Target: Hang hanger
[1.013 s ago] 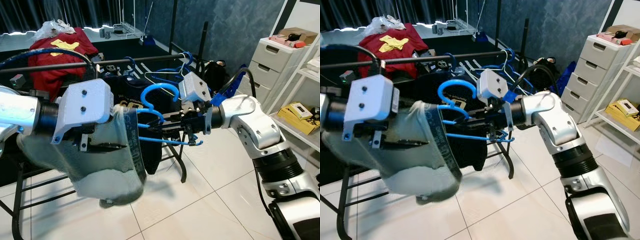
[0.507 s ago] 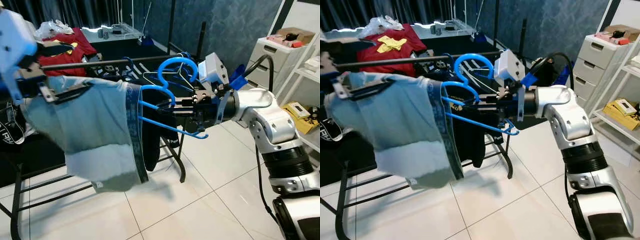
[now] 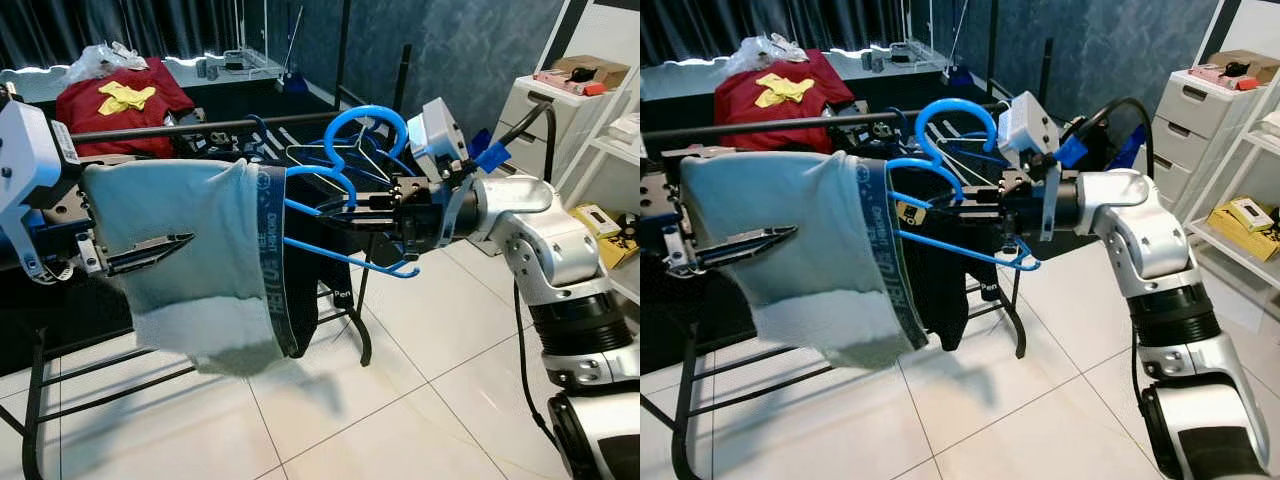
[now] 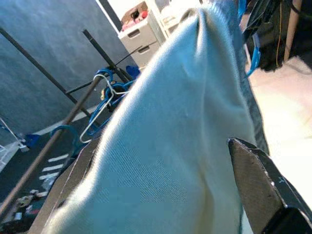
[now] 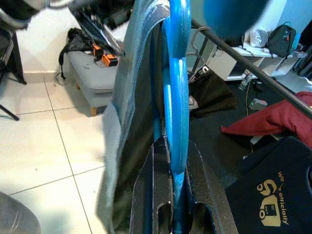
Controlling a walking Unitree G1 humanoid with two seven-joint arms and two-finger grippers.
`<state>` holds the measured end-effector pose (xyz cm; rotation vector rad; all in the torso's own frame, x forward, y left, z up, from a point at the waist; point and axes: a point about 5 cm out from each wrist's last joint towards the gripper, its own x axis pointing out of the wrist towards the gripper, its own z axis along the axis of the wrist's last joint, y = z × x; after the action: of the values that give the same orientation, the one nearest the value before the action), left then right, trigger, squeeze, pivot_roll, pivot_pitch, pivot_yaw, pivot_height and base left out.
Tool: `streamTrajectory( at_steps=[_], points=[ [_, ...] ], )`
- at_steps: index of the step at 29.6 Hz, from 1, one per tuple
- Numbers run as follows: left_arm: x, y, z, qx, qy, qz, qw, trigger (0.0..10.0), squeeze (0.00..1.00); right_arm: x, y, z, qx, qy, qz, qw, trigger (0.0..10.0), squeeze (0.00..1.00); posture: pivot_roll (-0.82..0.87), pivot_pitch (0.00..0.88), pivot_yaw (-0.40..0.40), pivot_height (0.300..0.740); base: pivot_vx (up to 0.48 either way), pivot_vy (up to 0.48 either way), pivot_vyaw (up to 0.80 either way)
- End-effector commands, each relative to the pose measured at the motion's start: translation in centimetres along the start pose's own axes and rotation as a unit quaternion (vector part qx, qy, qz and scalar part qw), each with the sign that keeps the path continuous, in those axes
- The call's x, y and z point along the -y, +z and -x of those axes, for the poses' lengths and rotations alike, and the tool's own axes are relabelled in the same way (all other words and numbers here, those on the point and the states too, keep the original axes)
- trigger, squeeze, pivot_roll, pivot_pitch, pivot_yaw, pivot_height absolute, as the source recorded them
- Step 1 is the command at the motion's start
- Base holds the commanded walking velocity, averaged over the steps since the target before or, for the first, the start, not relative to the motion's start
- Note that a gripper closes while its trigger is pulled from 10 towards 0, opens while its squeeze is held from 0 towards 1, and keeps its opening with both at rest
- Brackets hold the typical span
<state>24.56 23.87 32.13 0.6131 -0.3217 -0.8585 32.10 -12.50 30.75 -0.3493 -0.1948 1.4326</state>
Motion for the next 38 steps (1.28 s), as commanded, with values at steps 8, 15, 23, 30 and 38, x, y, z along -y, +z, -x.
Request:
streamTrajectory(
  at_steps=[8,15,23,30,38],
  points=[
    [1.4,-1.7,-0.7,0.005,0.001,0.044,0.999,0.0,0.00,0.3,1.7,0.5,0.026,-0.007,0.012,1.000,0.0,0.00,-0.05,0.000,-0.031,0.740,0.000,0.000,0.00],
    [1.6,-2.4,-0.3,-0.017,0.000,0.045,0.999,0.0,0.00,0.6,2.1,0.9,0.031,-0.014,0.015,0.999,0.0,0.00,-0.04,0.000,-0.031,0.740,0.000,0.000,0.00],
    [-2.2,-3.0,2.1,-0.057,0.165,-0.020,0.984,0.0,0.00,0.3,1.4,3.2,0.003,-0.018,-0.003,1.000,0.0,0.00,-0.05,0.000,-0.040,0.740,0.000,0.000,0.00],
    [-5.1,-2.6,4.3,-0.061,0.279,-0.040,0.957,0.0,0.00,-0.7,-0.2,4.6,-0.043,-0.004,-0.026,0.999,0.0,0.00,-0.05,0.000,-0.040,0.740,0.000,0.000,0.00],
    [-6.3,-6.0,9.0,-0.107,0.498,0.028,0.860,0.0,0.00,-4.0,-12.7,7.6,-0.253,-0.113,-0.163,0.947,1.1,0.00,-0.05,0.000,-0.047,0.740,0.000,0.000,0.00]
  ],
)
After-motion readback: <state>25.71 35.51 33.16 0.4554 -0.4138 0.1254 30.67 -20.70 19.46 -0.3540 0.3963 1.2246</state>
